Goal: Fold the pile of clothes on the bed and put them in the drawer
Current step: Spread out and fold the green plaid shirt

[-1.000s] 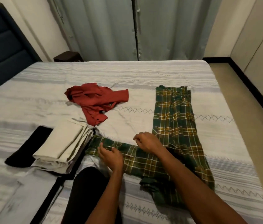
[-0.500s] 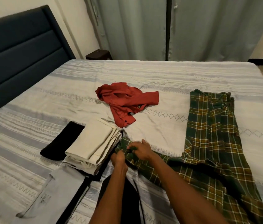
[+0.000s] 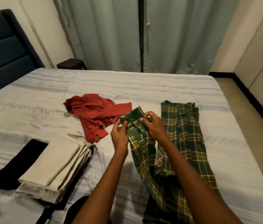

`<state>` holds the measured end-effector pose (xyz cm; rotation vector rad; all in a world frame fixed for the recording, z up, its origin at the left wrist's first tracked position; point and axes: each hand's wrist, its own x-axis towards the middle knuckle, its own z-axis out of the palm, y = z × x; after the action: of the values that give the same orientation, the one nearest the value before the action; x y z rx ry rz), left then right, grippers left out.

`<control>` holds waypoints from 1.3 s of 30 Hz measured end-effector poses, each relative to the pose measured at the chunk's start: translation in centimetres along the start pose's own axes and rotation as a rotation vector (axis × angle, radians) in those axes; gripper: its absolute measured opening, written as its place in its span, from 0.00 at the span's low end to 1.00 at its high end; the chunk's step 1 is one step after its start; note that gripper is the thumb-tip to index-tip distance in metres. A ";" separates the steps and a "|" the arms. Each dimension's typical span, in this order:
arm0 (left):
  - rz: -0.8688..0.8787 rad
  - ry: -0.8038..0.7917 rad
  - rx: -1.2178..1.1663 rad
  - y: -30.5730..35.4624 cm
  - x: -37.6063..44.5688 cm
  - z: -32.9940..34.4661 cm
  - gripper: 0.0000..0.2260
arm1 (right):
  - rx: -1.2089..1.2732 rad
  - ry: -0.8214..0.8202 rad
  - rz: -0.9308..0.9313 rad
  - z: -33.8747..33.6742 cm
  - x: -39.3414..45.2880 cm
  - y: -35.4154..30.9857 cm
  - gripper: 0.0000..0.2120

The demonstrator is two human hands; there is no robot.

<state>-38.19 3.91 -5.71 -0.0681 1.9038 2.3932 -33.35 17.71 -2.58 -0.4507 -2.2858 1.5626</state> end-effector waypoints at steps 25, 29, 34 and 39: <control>-0.290 -0.344 0.408 -12.9 16.7 24.8 0.09 | -0.323 0.114 0.366 -14.5 19.3 17.6 0.09; -0.134 -0.379 0.577 -15.9 17.8 24.8 0.06 | -0.395 0.159 0.353 -13.7 19.8 20.9 0.09; 0.122 -0.431 0.834 -17.0 17.4 24.5 0.08 | -0.536 0.273 0.287 -12.4 19.3 23.2 0.06; 0.338 -0.637 1.029 -17.2 16.3 22.7 0.13 | -0.632 0.257 0.285 -11.4 18.2 22.9 0.16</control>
<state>-52.41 30.50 -18.71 0.9820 2.5647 1.0195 -42.92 43.11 -18.42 -1.1040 -2.5413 0.7765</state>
